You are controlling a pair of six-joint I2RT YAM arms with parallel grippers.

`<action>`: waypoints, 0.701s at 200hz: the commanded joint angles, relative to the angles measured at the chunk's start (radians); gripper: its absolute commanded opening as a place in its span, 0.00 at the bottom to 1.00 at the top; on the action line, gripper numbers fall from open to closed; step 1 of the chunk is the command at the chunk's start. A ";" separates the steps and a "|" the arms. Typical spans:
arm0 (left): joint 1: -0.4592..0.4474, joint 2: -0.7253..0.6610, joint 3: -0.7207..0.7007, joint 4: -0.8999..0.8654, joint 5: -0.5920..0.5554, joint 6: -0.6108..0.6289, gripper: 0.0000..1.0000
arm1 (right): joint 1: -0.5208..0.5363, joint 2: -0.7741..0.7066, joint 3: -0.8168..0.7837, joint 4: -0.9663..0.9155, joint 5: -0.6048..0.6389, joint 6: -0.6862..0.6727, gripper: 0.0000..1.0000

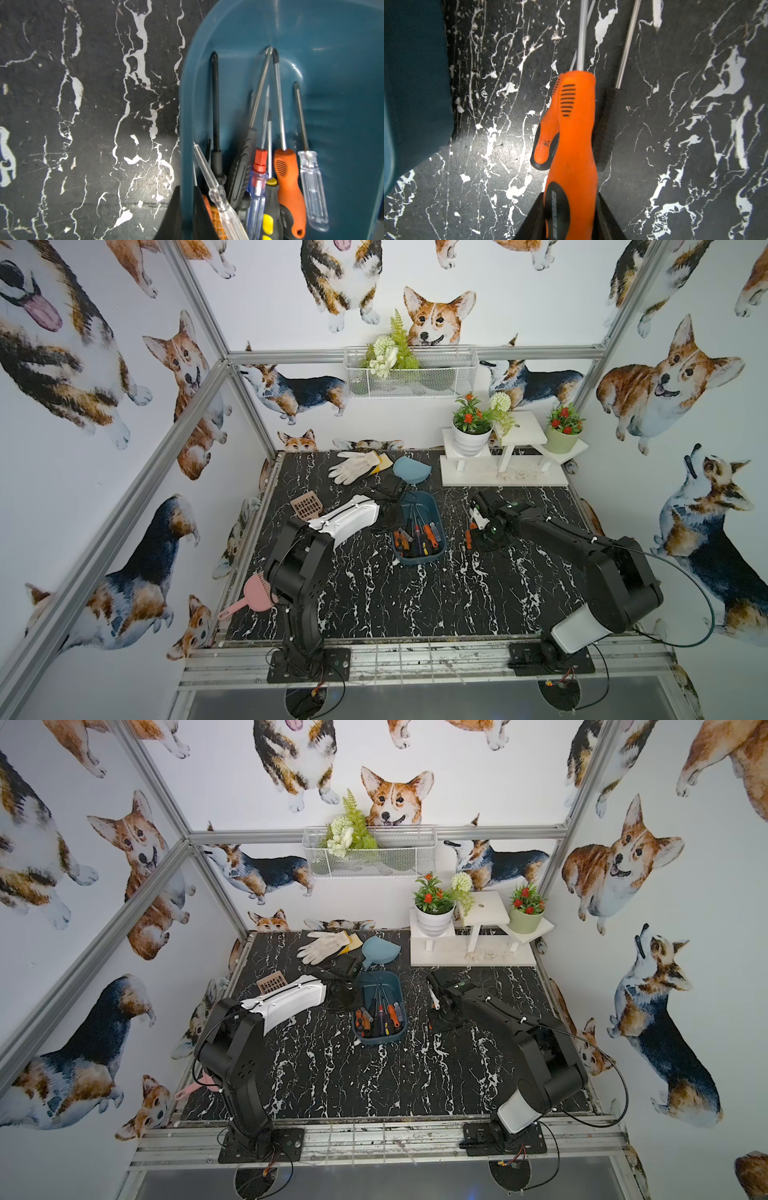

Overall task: Take out the screwdriver from the storage box
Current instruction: Place the screwdriver at the center of the board.

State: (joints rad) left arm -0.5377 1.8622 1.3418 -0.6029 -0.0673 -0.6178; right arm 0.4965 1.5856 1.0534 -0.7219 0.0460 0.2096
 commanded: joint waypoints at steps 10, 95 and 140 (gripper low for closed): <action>-0.001 0.000 0.011 0.014 0.009 0.007 0.00 | -0.004 0.036 0.021 -0.007 0.013 0.023 0.02; -0.001 -0.008 -0.003 0.011 0.001 0.011 0.00 | -0.004 0.085 0.024 -0.026 -0.016 0.059 0.30; -0.001 -0.006 -0.003 0.014 0.004 0.009 0.00 | -0.003 0.076 0.012 -0.032 -0.023 0.076 0.47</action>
State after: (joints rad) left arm -0.5377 1.8626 1.3384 -0.6025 -0.0639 -0.6178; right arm 0.4946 1.6707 1.0710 -0.7357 0.0250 0.2630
